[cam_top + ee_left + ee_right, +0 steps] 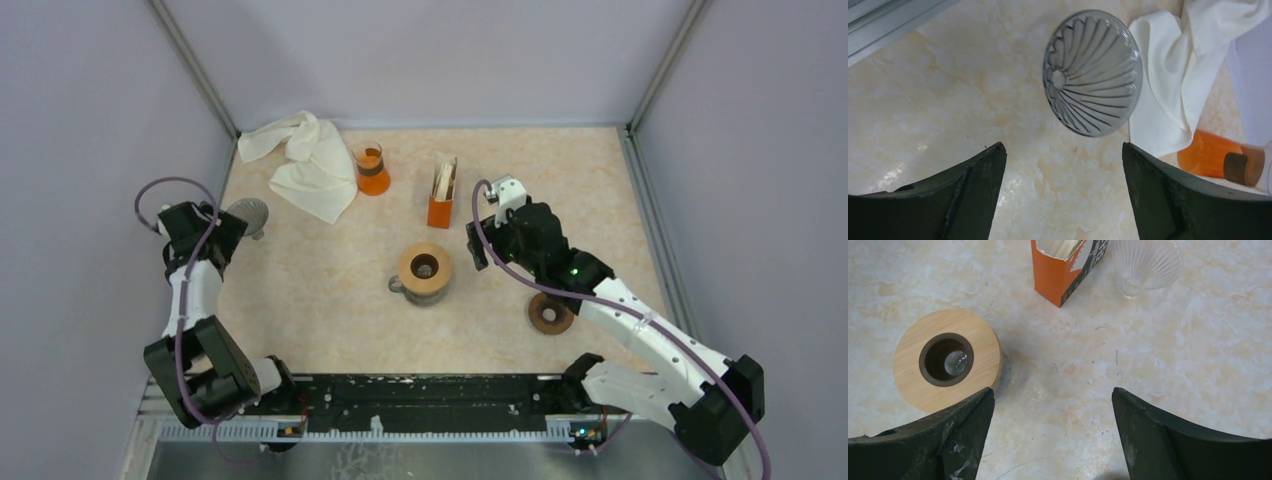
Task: Place the coffee filter in the dripper
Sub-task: Pick up the coffee dripper from the corner of the board.
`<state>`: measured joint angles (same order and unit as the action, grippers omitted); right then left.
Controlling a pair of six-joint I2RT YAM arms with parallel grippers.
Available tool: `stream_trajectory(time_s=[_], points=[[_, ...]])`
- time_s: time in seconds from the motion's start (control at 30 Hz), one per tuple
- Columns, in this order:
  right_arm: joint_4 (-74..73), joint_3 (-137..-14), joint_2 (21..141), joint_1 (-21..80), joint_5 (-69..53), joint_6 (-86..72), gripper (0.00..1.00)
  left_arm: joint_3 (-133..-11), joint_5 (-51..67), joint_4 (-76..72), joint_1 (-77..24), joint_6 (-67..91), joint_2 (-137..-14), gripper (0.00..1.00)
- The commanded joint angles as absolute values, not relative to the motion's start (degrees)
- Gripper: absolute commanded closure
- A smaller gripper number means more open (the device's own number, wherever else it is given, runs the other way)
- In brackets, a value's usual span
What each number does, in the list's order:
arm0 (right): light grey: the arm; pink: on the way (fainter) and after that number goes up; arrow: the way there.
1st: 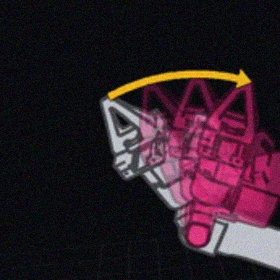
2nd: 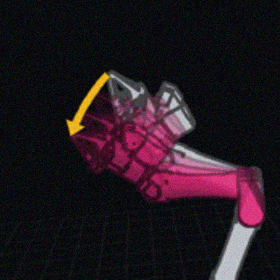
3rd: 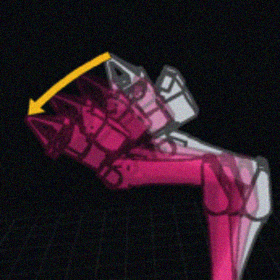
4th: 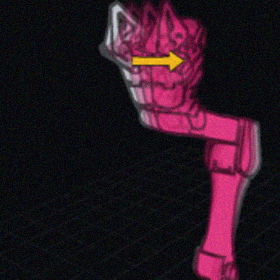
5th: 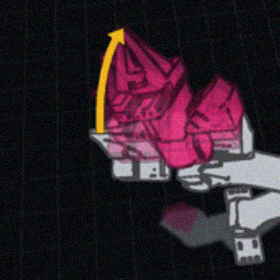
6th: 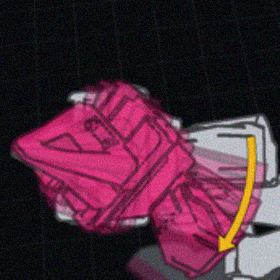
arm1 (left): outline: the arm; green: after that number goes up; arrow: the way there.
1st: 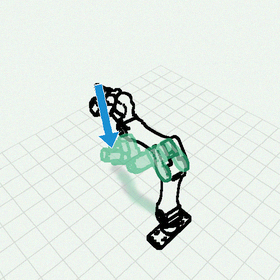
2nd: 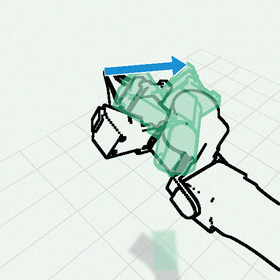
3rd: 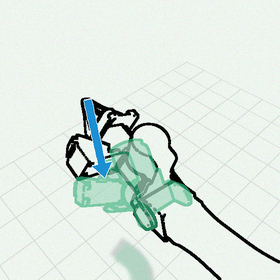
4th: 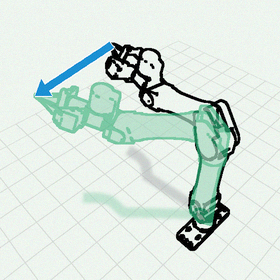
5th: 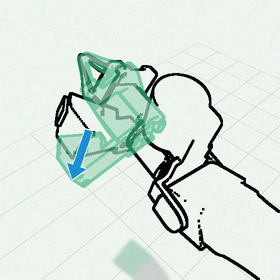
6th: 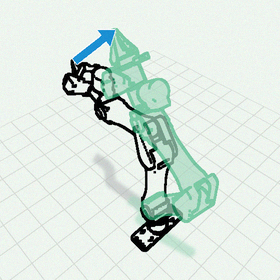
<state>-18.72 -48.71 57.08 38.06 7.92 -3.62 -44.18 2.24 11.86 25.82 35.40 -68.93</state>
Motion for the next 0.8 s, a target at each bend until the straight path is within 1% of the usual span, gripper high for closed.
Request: stream_trajectory(time_s=[0.0, 0.17, 0.23, 0.37, 0.47, 0.6, 0.77], points=[[-14.47, -48.52, 54.98, 37.78, 9.33, -3.56, 0.12, -42.7, 8.22, 5.18, 30.41, 41.12, -72.92, 0.13], [-14.58, -48.5, 55.21, 37.78, 9.53, -3.09, 0.13, -44.28, 11.51, 2.27, 32.58, 41.51, -79.03, 0.33], [-14.68, -48.52, 55.56, 37.74, 9.51, -3.0, 0.13, -45.03, 12.46, 1.38, 33.05, 41.4, -80.89, 0.39], [-14.76, -48.6, 56.28, 37.76, 9.3, -2.79, 0.13, -46.74, 15.11, 0.57, 33.64, 41.29, -84.68, 0.46], [-14.72, -48.67, 56.59, 37.76, 9.19, -2.63, 0.13, -48.27, 17.11, 0.09, 33.92, 40.78, -86.9, 0.54], [-14.77, -48.69, 57.1, 37.72, 8.99, -2.55, 0.13, -49.77, 18.29, 0.29, 34.01, 40.86, -88.85, 0.59], [-15.02, -48.95, 57.99, 37.74, 8.94, -2.35, 0.14, -50.15, 19.18, 0.15, 34.01, 40.09, -89.71, 0.71]])
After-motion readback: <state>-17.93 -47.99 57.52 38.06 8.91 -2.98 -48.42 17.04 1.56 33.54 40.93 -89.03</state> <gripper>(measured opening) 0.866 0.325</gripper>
